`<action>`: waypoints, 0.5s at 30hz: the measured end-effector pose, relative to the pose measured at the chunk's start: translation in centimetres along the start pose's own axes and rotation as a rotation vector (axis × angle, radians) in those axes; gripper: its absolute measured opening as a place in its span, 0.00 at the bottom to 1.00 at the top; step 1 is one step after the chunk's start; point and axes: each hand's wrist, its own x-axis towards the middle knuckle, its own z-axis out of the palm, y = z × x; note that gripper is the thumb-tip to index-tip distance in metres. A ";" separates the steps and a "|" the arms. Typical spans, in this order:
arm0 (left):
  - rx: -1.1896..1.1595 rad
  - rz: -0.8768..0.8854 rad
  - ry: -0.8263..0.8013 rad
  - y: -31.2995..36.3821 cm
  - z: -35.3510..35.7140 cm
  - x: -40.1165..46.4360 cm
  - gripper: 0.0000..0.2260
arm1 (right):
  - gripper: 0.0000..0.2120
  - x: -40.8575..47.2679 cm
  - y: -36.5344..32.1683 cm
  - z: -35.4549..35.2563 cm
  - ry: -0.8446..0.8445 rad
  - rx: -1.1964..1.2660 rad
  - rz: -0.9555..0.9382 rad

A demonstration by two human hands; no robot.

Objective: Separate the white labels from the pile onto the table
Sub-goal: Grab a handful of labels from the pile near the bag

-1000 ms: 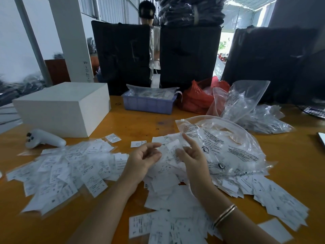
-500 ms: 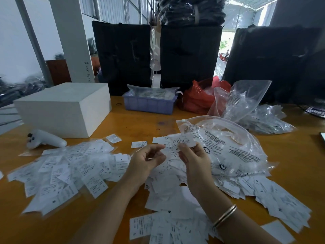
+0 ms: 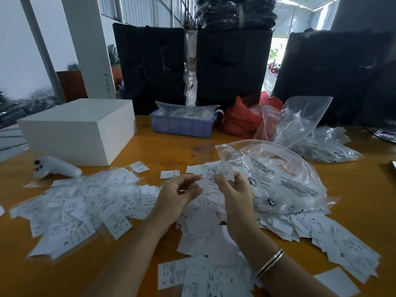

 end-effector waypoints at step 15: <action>-0.021 0.008 0.046 0.0 -0.2 0.3 0.06 | 0.13 0.2 0.2 -0.7 -0.084 -0.278 -0.113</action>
